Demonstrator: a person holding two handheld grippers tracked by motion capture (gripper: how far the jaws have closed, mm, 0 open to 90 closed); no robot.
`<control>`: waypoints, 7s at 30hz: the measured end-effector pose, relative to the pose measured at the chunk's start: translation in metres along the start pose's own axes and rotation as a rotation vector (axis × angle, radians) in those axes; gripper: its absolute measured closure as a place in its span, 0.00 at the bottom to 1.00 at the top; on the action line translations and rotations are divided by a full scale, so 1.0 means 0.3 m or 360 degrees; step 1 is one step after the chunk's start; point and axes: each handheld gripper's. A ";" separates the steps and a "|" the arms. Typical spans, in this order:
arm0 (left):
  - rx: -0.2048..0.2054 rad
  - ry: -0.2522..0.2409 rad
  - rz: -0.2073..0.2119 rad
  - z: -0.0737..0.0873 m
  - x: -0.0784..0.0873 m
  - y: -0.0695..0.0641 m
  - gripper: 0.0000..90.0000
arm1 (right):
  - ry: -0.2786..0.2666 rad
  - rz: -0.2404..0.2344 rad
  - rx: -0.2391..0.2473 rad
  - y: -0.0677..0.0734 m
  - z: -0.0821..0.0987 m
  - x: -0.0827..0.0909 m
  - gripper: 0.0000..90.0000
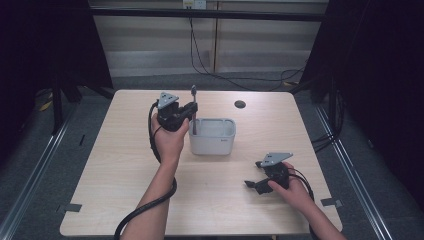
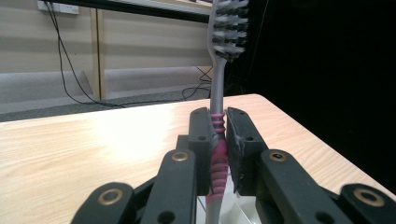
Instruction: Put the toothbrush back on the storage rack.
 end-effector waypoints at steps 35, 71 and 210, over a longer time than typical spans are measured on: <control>0.0010 0.0024 -0.0029 0.071 0.000 0.000 0.90 | 0.0000 -0.0001 0.0000 0.000 0.000 0.000 0.15; 0.0005 0.0074 -0.0065 0.141 -0.001 0.006 0.90 | 0.0000 0.0000 0.0001 0.000 0.000 0.000 0.15; -0.0088 0.0365 0.0031 0.218 0.114 0.136 0.20 | -0.0001 -0.0001 0.0003 0.000 0.000 0.000 0.15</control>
Point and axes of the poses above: each handheld gripper's, and its own axes: x roughly backward along the jaws, z roughly out of its underside, y roughly to its left, and after that the axes turned 5 degrees about -z, right-handed
